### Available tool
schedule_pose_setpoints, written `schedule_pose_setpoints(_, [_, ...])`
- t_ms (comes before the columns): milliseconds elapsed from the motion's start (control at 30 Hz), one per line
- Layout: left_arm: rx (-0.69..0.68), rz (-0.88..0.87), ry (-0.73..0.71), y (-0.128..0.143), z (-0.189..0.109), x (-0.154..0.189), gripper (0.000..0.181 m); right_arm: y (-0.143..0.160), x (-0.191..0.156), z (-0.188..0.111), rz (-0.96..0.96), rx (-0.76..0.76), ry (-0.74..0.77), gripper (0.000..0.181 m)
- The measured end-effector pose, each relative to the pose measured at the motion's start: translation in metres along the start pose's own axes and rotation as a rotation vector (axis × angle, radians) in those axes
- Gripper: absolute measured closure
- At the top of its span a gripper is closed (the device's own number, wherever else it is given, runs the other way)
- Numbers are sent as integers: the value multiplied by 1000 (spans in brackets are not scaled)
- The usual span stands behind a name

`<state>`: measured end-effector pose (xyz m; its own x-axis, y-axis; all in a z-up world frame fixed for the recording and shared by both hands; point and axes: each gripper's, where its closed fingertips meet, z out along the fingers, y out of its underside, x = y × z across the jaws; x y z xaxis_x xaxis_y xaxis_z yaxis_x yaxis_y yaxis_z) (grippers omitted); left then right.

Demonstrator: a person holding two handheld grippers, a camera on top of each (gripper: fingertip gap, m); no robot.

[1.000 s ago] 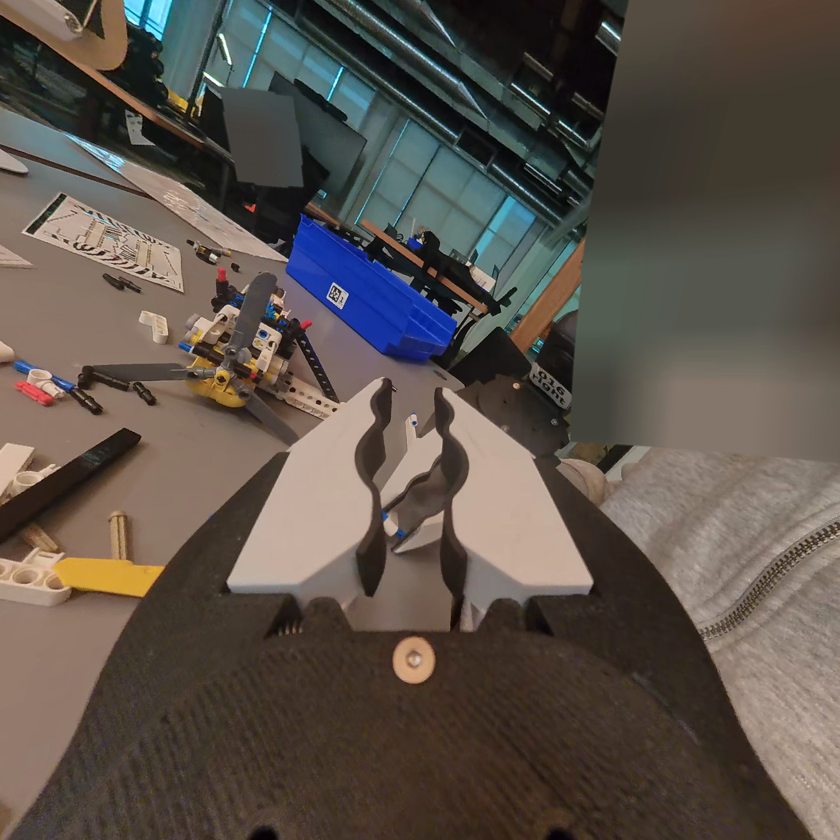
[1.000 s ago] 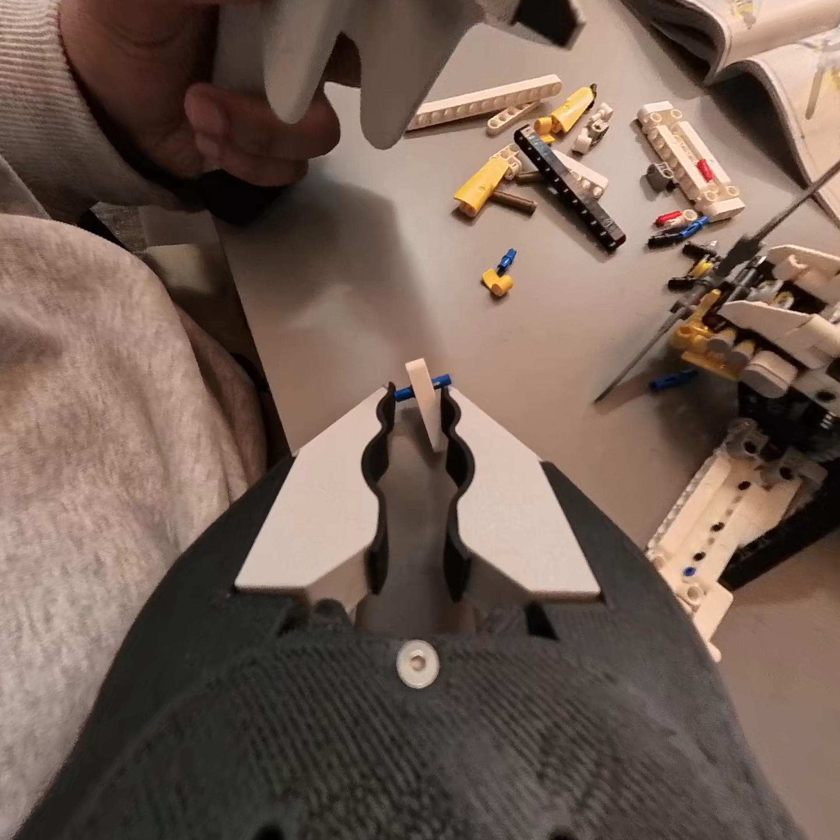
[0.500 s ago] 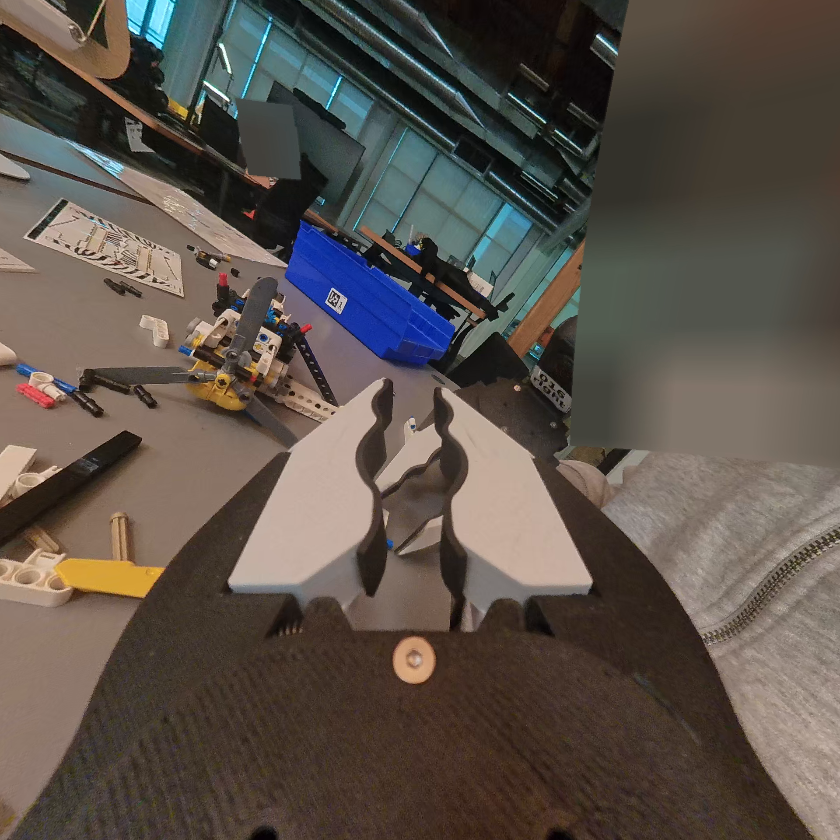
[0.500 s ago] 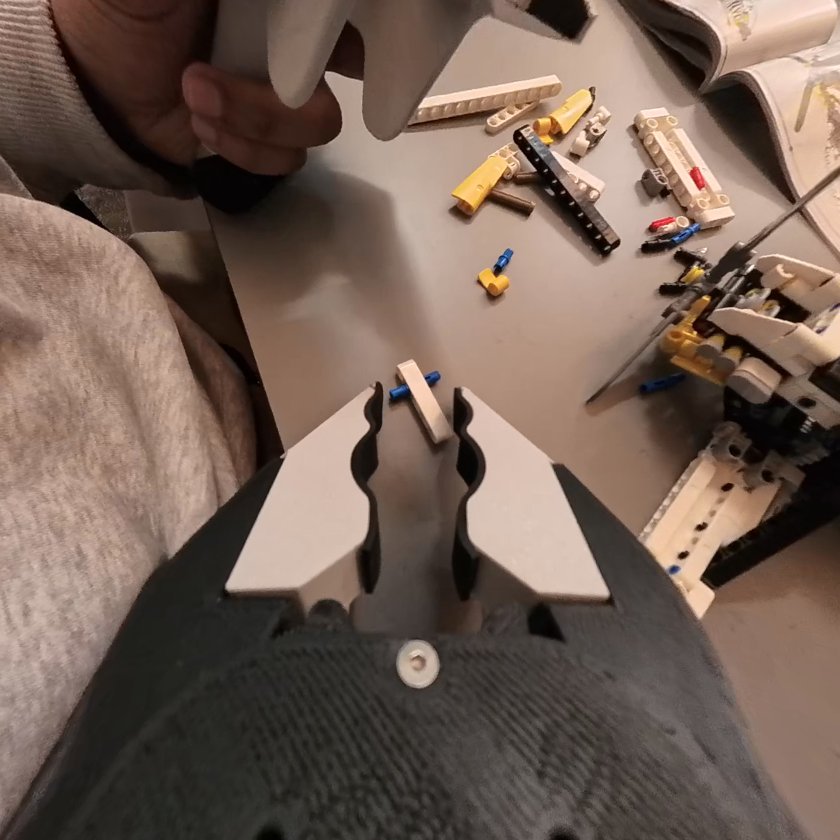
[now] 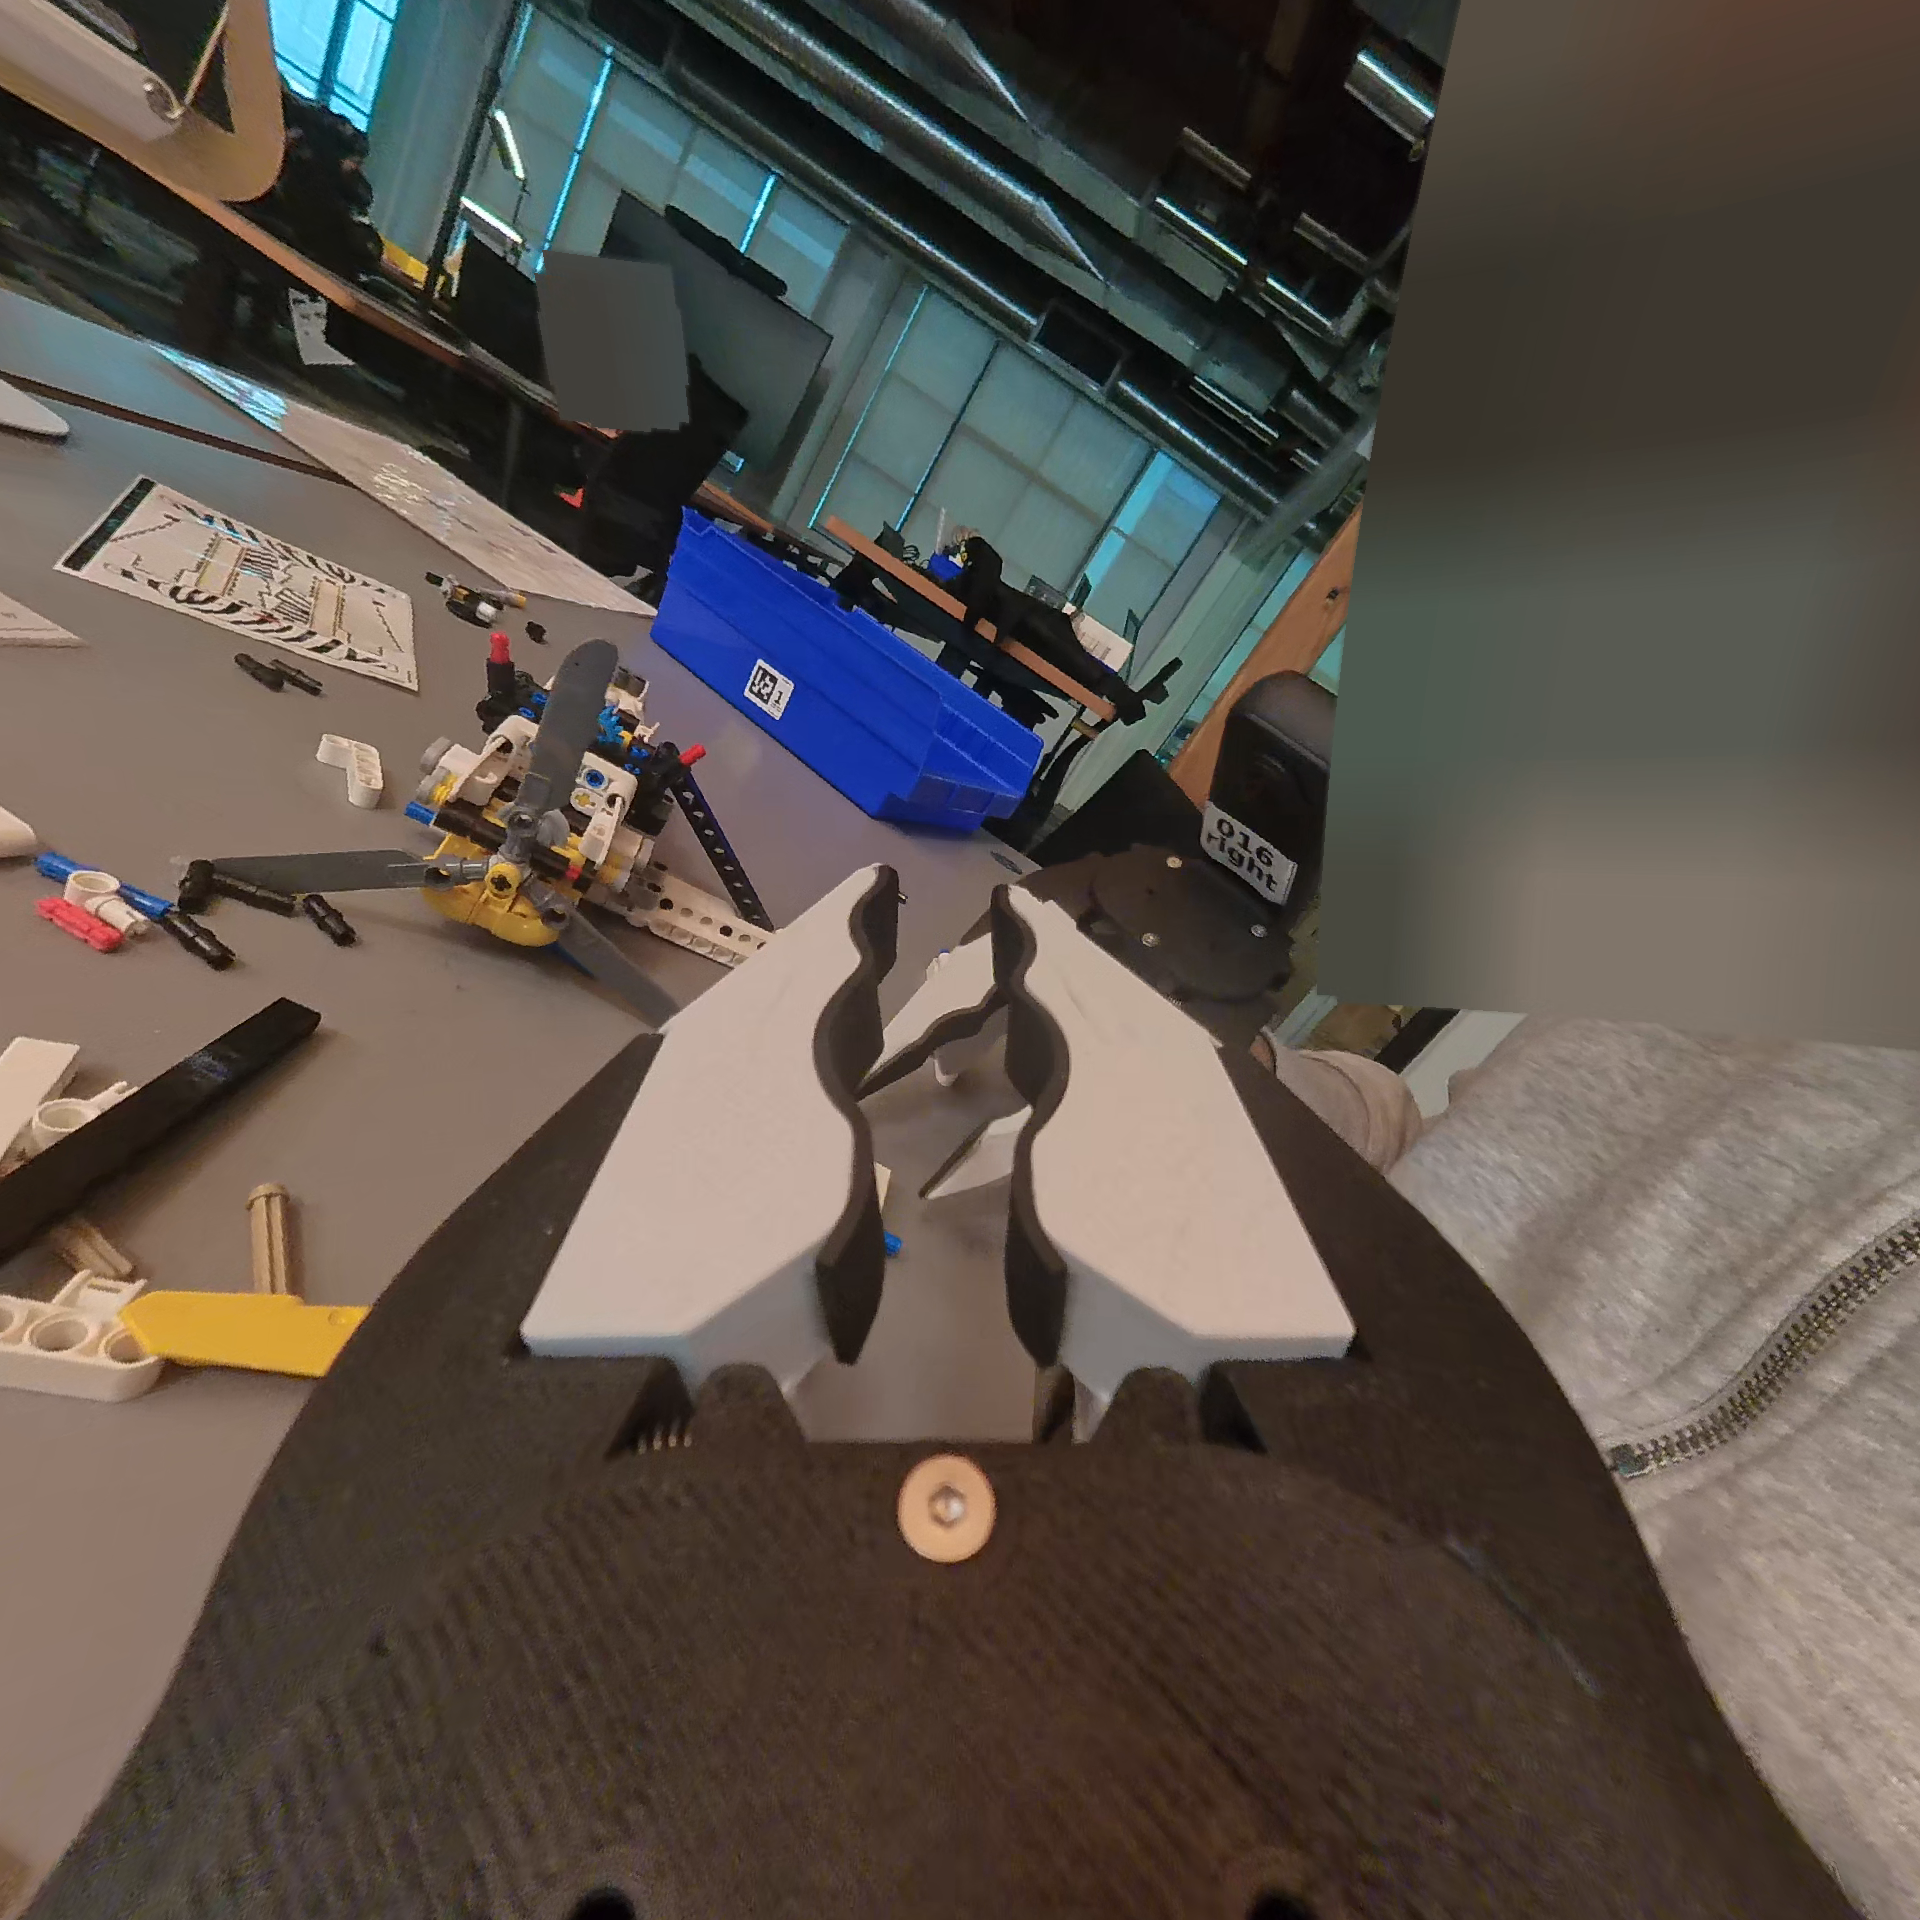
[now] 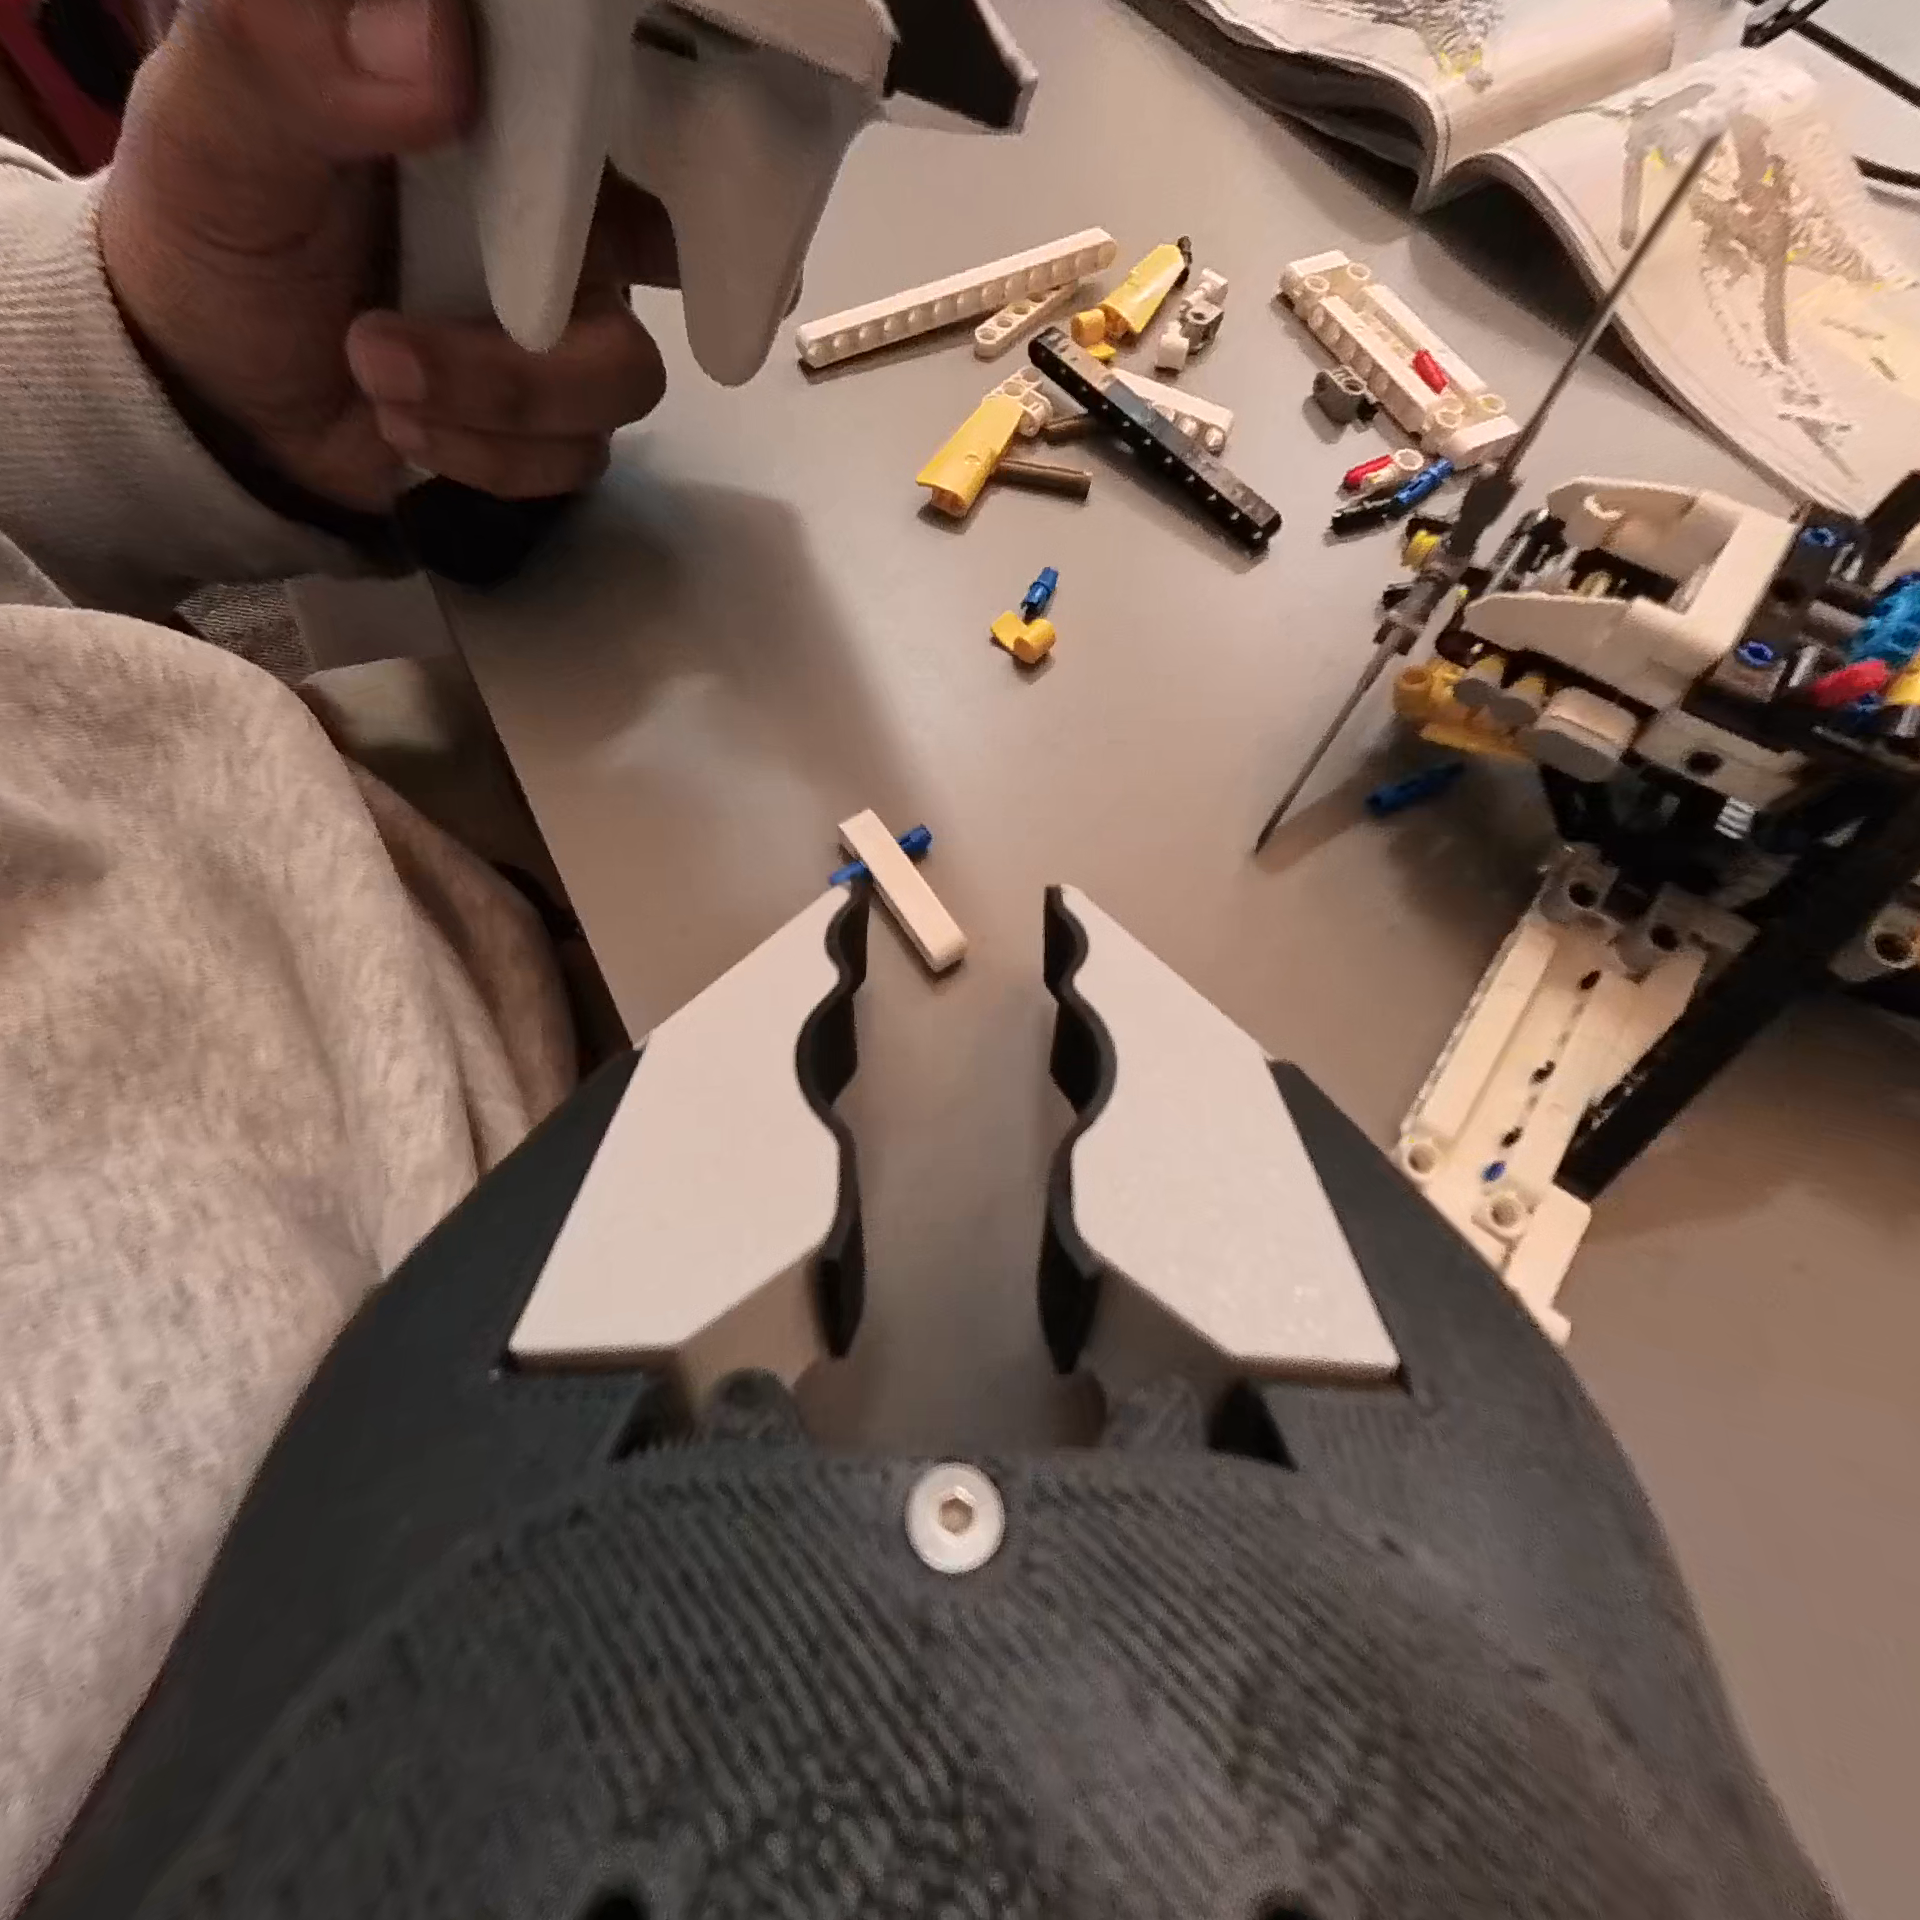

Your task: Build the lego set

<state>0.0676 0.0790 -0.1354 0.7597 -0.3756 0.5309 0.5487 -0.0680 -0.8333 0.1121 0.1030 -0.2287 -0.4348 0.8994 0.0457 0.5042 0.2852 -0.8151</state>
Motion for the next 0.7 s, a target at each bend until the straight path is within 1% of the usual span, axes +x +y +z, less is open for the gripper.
schedule_pose_setpoints(100, [-4, 19, 4, 1, 0, 3, 167, 0, -4, 4, 2, -18, -34, 148])
schedule_pose_setpoints(200, [18, 59, -2, -2, -2, 5, 167, 0, -6, 7, -17, -30, -29, 151])
schedule_pose_setpoints(333, [84, 156, -86, -14, -12, 0, 169, -5, -6, 4, -22, 5, -3, 152])
schedule_pose_setpoints(433, [95, 221, -174, -24, -24, -10, 168, -8, -2, -2, -22, 43, 41, 152])
schedule_pose_setpoints(500, [90, 264, -288, -32, -37, -26, 169, -18, 7, -11, -30, 118, 118, 151])
schedule_pose_setpoints(567, [74, 284, -421, -37, -52, -47, 172, -33, 15, -25, -33, 239, 196, 148])
schedule_pose_setpoints(600, [62, 284, -455, -38, -56, -53, 173, -39, 18, -32, -24, 301, 225, 148])
schedule_pose_setpoints(633, [54, 281, -460, -38, -59, -55, 173, -44, 21, -38, -8, 360, 246, 147])
schedule_pose_setpoints(700, [61, 279, -498, -41, -64, -61, 174, -50, 27, -48, 28, 442, 287, 149])
